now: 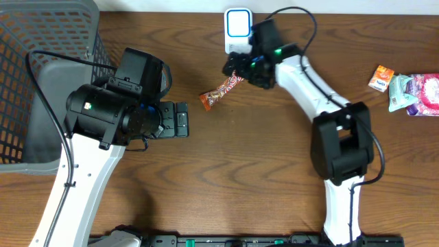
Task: Scan the item barcode
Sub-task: 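Return the right gripper to the centre and grasp the red TOP bar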
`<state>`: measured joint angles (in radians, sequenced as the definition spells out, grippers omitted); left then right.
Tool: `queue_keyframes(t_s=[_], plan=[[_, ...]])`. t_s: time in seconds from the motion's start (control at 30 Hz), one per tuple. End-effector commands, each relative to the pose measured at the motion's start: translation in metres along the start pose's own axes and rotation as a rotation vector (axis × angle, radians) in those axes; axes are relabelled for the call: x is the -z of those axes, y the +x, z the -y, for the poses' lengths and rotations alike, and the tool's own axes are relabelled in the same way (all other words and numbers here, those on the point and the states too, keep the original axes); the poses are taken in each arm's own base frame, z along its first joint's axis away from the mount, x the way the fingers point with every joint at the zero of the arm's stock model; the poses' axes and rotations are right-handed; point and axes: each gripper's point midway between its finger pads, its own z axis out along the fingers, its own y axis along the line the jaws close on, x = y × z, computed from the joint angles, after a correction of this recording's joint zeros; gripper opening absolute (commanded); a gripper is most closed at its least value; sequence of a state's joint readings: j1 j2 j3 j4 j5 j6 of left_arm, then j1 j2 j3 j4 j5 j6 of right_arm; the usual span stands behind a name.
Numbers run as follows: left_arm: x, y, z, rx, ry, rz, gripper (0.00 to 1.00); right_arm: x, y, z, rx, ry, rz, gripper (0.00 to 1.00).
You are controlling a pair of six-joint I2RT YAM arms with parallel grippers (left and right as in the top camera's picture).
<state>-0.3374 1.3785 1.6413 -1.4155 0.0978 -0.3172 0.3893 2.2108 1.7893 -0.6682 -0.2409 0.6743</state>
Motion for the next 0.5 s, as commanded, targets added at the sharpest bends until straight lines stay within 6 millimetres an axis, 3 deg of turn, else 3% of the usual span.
queue_keyframes(t_s=[0.0,0.13,0.27,0.47], plan=[[0.004,-0.003,-0.003,0.001,-0.012,0.016,0.98,-0.005,-0.001,0.012,-0.173,0.139,0.103,0.94],[0.004,-0.003,-0.003,0.001,-0.012,0.016,0.98,-0.012,0.005,0.008,-0.239,0.18,0.158,0.85],[0.004,-0.003,-0.003,0.001,-0.012,0.016,0.98,-0.03,0.013,-0.002,-0.246,0.159,0.16,0.79],[0.004,-0.003,-0.003,0.001,-0.012,0.016,0.98,-0.061,0.029,0.001,-0.271,0.155,0.111,0.69]])
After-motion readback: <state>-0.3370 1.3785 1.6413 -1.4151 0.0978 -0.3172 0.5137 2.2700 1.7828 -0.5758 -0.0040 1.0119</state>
